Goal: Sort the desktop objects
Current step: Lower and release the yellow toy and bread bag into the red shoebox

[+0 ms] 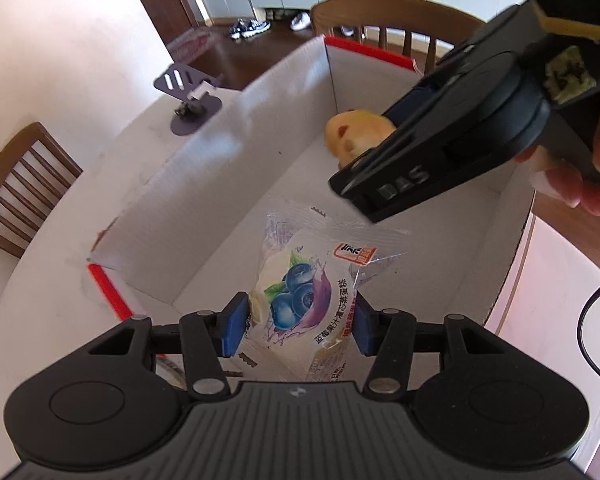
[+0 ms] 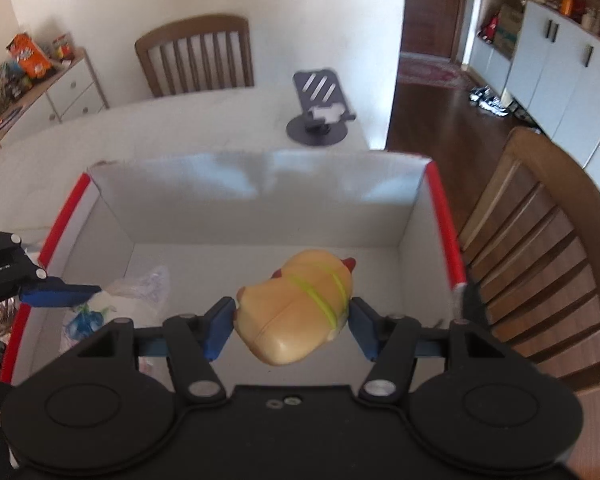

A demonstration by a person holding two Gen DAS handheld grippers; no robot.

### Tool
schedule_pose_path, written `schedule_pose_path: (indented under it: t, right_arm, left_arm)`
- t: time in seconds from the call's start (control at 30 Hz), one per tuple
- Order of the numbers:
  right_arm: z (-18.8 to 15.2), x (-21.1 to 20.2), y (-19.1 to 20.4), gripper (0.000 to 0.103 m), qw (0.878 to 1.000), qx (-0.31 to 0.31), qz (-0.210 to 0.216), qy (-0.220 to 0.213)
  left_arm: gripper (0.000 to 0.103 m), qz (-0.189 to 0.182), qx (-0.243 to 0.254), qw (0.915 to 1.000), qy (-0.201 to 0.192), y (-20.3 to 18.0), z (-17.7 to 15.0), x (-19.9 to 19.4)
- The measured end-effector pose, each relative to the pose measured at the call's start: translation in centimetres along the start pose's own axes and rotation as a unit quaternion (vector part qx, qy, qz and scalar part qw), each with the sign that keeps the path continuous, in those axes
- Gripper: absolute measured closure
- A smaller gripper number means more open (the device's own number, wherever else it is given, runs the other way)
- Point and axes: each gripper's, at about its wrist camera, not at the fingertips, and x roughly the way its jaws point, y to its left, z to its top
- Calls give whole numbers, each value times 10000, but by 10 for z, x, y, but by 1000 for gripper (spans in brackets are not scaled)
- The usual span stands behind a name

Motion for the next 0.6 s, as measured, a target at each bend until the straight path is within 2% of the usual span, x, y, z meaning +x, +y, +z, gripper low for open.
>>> schedule_pose_path:
  t: [0.23,0.4,0.6]
  right_arm:
    - [3,21,9,41,9991,-122,-37,398]
    - [0,31,9,41,9977,-55,-32,681]
    - [6,37,4,40,9966,103,-20,815]
  left_arm:
    - [51,276,249,9986,370,-12,4,22]
    - [50,193,26,9980,603,-8,3,32]
    - [50,219,-280,9962,801,1,-1,42]
